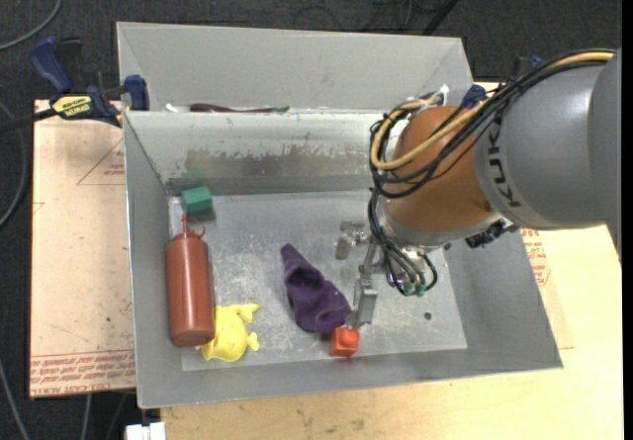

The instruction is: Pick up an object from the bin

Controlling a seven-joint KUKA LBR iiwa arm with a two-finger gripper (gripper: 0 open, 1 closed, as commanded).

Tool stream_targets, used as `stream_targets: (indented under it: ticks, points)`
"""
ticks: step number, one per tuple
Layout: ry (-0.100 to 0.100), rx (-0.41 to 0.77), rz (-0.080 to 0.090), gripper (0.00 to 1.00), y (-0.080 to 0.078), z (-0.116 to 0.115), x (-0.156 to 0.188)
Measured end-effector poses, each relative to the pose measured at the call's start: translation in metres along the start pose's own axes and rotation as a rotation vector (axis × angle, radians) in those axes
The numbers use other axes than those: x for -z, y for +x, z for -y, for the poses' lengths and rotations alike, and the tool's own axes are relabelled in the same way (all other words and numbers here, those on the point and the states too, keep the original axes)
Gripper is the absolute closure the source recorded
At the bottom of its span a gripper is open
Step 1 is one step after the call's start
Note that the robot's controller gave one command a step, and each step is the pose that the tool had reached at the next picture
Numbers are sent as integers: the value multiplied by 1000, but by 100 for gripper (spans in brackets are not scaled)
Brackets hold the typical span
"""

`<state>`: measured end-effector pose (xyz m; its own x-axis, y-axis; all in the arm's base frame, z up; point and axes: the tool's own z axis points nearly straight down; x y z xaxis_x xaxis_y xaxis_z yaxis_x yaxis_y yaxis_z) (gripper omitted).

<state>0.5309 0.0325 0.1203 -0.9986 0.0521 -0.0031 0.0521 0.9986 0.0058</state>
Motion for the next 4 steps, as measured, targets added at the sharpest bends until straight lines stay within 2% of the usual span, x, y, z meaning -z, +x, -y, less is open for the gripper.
stream_targets:
  ticks: [1, 2, 3, 4]
  points:
    - [10, -73, -4, 0, 6, -10, -31]
    - [-1, 411, 7, 100, -28, -78, -48]
    - [-1, 410, 7, 100, -28, -78, -48]
    - [-2, 475, 11, 100, -30, -85, 66]
